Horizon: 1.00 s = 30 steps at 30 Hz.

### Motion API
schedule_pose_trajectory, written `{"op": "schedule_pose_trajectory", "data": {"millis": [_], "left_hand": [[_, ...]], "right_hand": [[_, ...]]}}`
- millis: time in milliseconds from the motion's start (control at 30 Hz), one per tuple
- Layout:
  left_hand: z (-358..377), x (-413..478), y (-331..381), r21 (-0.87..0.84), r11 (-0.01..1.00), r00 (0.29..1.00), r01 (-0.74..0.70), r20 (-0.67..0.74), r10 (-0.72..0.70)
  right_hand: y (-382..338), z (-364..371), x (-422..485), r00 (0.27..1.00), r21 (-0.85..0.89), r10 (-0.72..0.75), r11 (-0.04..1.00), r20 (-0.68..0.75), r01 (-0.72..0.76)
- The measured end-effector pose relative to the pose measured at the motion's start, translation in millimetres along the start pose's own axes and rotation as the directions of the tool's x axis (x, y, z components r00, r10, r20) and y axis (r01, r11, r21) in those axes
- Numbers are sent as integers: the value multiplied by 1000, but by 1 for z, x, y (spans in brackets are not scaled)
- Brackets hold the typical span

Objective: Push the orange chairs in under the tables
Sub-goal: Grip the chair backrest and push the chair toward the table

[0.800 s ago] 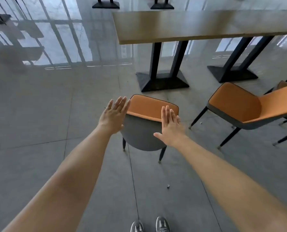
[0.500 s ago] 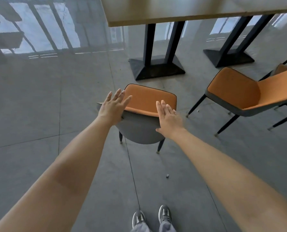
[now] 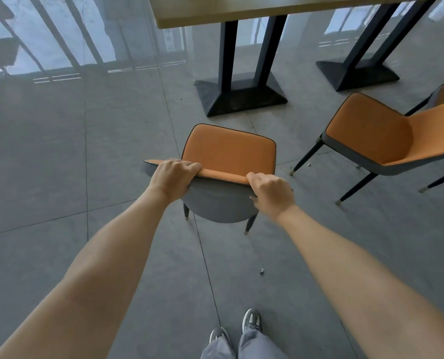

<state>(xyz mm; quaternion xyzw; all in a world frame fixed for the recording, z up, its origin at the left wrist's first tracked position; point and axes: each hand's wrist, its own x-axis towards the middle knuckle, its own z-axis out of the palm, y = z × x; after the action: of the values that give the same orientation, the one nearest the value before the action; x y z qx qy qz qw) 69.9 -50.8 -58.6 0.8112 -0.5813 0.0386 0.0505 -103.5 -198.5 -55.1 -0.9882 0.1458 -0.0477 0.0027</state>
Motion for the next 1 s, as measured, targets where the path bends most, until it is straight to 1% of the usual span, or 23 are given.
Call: {"op": "schedule_pose_trajectory", "data": {"millis": [167,233,300,467,567,800,900,1000], "left_hand": [[4,19,0,16,999,999,-41,5,41],[10,27,-2,18,999,1000,-29,-1,29],[14,43,-10,10,1000,999,-12,-35,12],[22,91,-35,-3,1000,998,-16,-61,16],[25,124,-53,-1,1000,997,-27,-67,27],[30,200,-113,8,1000,999,17,-45,-17],[29,228,-138,11,999,999,32,-29,-32],[30,248,-161,12,1000,1000,14,-15,-14]], "right_hand": [[17,6,13,1000,11,-7,1000,-14,7],[25,12,22,1000,3,-2,1000,-20,2],[37,17,38,1000,-3,1,1000,-29,-1],[66,26,86,997,-2,-13,1000,-78,13],[84,31,122,995,2,-13,1000,-95,14],[107,38,214,995,22,-7,1000,-101,9],[111,38,248,996,51,19,999,-84,-14],[114,41,273,997,81,32,996,-68,-26]]}}
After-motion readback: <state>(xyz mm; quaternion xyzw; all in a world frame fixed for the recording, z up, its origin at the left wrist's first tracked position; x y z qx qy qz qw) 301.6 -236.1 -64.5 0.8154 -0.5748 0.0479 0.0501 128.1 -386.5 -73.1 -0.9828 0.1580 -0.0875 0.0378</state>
